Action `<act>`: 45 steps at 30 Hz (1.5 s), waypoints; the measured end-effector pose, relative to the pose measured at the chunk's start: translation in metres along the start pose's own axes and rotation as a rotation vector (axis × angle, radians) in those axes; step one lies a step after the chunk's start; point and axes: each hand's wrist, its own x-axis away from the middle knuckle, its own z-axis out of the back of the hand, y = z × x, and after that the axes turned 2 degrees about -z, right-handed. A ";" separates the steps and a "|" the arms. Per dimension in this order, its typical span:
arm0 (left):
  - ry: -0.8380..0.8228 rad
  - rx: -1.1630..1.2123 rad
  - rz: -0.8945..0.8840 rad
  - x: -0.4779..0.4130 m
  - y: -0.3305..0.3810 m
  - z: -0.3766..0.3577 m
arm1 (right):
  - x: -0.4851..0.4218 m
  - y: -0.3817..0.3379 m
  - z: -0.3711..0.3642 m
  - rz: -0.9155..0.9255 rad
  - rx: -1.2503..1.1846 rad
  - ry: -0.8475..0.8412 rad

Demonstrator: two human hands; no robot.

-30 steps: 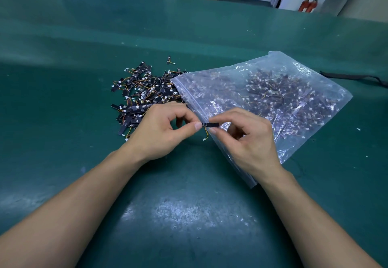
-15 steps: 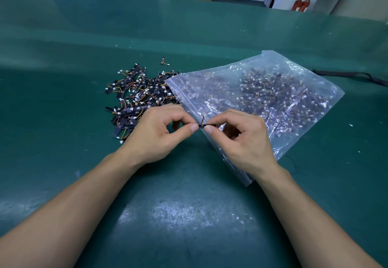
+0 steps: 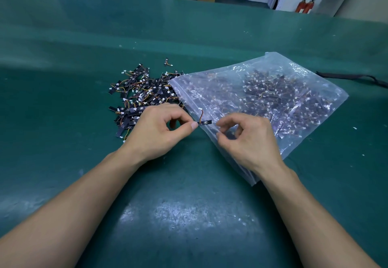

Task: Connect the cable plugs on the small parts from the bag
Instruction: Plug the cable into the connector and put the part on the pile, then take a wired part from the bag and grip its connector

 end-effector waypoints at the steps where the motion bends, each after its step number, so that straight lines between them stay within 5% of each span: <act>1: -0.006 -0.006 0.008 0.000 -0.001 0.000 | 0.000 -0.001 0.001 -0.030 -0.021 0.022; 8: -0.067 -0.125 0.052 0.001 -0.004 -0.003 | -0.004 -0.005 0.008 -0.111 -0.240 0.172; 14: -0.010 -0.300 -0.091 -0.013 0.008 -0.011 | -0.002 -0.009 0.008 -0.075 -0.276 0.210; 23: -0.240 -0.644 -0.053 -0.063 0.031 -0.063 | -0.003 -0.015 0.013 0.024 -0.331 0.344; 30: -0.052 0.057 0.513 -0.085 0.045 -0.094 | -0.002 -0.013 0.011 0.057 -0.353 0.388; 34: 0.023 -0.070 0.249 -0.087 0.046 -0.091 | -0.003 -0.012 0.010 0.052 -0.354 0.403; 37: -0.227 -0.185 -0.129 -0.083 0.049 -0.076 | -0.003 -0.013 0.011 0.050 -0.344 0.420; 39: -0.302 -0.173 -0.126 -0.081 0.048 -0.069 | -0.002 -0.014 0.012 0.065 -0.331 0.426; 45: -0.125 -0.167 0.579 -0.085 0.055 -0.074 | -0.001 -0.014 0.012 0.098 -0.336 0.401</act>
